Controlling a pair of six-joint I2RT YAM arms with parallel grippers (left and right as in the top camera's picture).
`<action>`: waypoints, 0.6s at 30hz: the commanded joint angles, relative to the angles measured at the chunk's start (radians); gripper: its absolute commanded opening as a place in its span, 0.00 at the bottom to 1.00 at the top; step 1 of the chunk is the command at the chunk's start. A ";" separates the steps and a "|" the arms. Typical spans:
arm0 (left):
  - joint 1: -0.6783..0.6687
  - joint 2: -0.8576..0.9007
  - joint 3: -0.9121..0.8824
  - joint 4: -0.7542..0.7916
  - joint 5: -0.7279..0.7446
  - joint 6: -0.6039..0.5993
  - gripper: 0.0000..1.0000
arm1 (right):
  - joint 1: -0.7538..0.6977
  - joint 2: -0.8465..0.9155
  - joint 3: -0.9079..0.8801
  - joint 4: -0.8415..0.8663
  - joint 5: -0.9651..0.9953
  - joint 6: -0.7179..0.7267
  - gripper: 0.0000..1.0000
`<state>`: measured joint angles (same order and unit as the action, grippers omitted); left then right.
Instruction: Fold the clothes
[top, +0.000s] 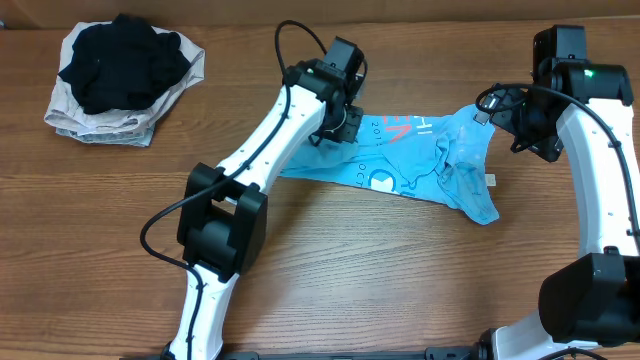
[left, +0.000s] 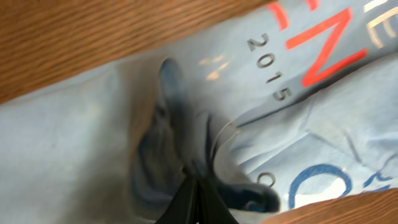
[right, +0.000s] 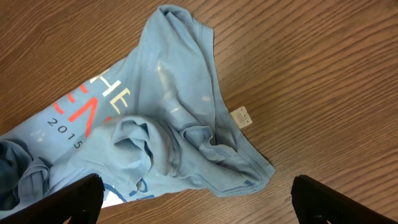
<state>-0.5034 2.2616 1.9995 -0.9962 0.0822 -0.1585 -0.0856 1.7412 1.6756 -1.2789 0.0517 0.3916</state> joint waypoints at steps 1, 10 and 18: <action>0.005 0.008 -0.004 0.048 0.045 -0.037 0.04 | -0.008 -0.011 0.012 -0.002 0.000 -0.004 1.00; 0.032 0.008 0.000 0.001 0.016 -0.041 0.04 | -0.008 -0.011 0.012 -0.010 0.000 -0.008 1.00; 0.188 0.007 0.018 -0.074 -0.019 -0.041 0.04 | -0.008 -0.011 0.012 -0.008 0.000 -0.033 1.00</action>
<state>-0.4065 2.2616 1.9976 -1.0653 0.0818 -0.1852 -0.0853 1.7412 1.6756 -1.2903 0.0517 0.3721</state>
